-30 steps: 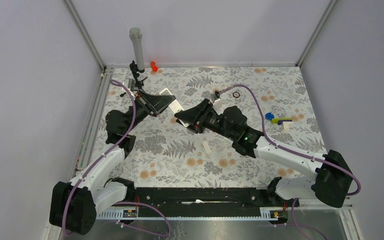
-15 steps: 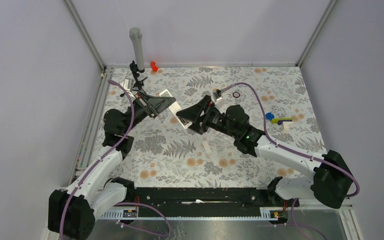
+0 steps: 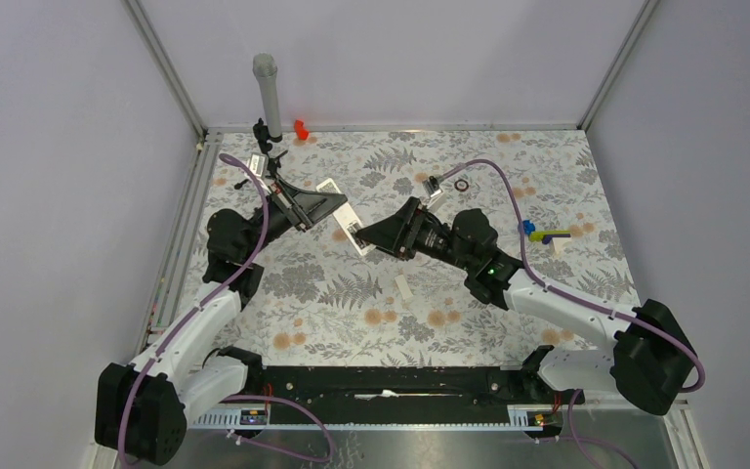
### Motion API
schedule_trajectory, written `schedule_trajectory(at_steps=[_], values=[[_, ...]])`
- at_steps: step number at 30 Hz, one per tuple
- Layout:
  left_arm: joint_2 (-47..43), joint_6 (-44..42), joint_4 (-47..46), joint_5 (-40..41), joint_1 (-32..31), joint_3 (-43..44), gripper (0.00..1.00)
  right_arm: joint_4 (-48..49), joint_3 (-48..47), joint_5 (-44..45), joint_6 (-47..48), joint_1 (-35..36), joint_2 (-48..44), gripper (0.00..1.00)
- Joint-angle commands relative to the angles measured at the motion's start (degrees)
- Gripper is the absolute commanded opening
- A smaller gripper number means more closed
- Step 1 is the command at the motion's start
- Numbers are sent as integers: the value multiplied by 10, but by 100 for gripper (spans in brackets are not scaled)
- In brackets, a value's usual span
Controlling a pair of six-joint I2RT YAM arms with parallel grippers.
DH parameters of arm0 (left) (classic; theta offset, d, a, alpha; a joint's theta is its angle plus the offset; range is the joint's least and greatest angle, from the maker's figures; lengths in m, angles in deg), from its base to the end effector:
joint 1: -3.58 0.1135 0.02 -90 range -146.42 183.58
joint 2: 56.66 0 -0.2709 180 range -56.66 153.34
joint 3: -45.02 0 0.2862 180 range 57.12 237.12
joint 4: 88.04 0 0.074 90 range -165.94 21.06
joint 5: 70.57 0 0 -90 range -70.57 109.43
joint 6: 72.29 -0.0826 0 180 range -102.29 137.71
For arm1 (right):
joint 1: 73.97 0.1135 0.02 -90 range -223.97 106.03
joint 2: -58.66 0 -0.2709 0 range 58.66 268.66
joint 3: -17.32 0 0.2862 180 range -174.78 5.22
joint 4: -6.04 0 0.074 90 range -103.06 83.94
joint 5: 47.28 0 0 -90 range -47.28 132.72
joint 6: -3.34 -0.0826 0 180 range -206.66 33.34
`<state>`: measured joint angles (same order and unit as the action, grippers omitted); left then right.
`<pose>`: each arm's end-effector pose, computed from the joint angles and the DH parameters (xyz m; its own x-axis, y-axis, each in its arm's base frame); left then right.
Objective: Load the batteries into the remote control
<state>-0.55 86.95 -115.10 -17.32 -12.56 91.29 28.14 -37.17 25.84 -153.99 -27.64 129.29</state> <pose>0.2599 -0.1267 0.3310 -0.6208 -0.6003 -0.5042 0.5394 0.1395 -0.8304 0.2294 0.2750 0.3054 -0.7951 0.4459 -0.4112 -0.4098 0.1049 0.9061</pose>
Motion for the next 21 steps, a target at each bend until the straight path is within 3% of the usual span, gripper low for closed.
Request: schedule_trajectory(at_steps=[1,5,13,15,17,19,21], values=[[4,12,-45,-14,-1,28,0,64,-1,-40,67,-4,-6,57],[2,16,-46,-14,-1,27,0,32,-10,-38,63,-10,2,42],[9,13,-40,-17,-1,28,0,15,-13,-39,75,-16,10,30],[11,8,-33,-18,-1,30,0,0,-21,-39,84,-18,9,40],[11,-7,-9,-14,0,32,0,-16,-23,-36,93,-22,-1,64],[7,-40,42,0,0,36,0,-29,-20,-22,107,-30,-20,80],[2,-103,117,31,0,43,0,-86,-28,7,138,-40,-45,85]])
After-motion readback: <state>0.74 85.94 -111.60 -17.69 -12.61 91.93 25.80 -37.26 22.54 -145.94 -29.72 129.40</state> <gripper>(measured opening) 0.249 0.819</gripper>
